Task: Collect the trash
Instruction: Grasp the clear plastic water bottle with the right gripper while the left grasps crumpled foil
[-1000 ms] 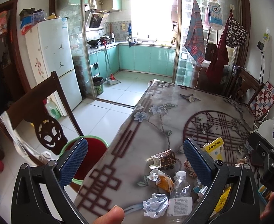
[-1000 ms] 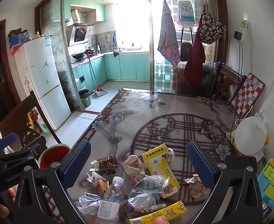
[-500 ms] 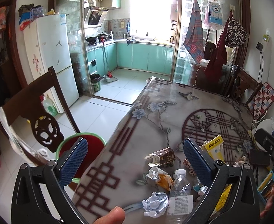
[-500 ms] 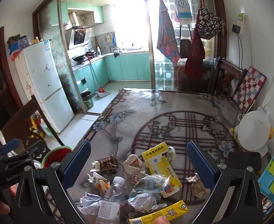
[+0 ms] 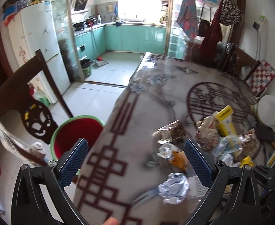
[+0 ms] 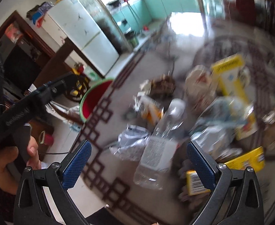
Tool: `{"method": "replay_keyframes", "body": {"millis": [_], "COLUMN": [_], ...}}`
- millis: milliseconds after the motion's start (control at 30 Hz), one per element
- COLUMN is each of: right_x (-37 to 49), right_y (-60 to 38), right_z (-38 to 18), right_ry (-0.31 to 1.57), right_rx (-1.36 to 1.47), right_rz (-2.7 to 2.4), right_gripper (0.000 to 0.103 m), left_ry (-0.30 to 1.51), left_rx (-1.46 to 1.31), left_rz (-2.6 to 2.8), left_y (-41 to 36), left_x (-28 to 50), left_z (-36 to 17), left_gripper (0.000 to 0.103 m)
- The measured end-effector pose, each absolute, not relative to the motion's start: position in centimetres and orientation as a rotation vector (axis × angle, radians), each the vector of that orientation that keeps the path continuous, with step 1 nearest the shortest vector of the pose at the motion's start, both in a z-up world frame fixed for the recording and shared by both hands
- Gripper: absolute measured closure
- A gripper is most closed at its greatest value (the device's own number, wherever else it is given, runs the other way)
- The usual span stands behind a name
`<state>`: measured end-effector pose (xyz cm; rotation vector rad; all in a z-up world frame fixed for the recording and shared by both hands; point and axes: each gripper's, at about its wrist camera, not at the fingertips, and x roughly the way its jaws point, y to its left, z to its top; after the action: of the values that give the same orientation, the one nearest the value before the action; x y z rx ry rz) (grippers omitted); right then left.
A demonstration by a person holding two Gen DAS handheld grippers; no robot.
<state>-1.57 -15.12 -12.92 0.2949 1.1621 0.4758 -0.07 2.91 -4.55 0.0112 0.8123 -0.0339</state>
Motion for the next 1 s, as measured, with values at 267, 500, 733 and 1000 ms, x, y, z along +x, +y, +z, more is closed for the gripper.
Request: {"method": "replay_keyframes", "body": {"millis": [267,500,733,1000], "right_x": [0.0,2.0,1.7,1.0], "right_y": [-15.4,-13.5,-16.0,-18.9], "right_z": [-18.0,-18.5,-15.8,-10.1], "right_ry": [1.311,1.314,1.175,0.996], "right_rx": [0.374,0.252,0.388,0.446], "right_rz": [0.396,0.400,0.408,0.368], "right_gripper": [0.041,0.061,0.063,0.063], "left_ry": [0.892,0.938,0.980,1.139], "left_rx": [-0.018,0.005,0.032,-0.006], "left_rz": [-0.064,-0.145,-0.195,-0.288], "left_y": [4.3,2.3,1.9,-0.6], "left_x": [-0.7,-0.7,-1.2,-0.2], "left_z": [-6.6,-8.2,-9.4,-13.3], "left_gripper": [0.001,0.001,0.001,0.023]}}
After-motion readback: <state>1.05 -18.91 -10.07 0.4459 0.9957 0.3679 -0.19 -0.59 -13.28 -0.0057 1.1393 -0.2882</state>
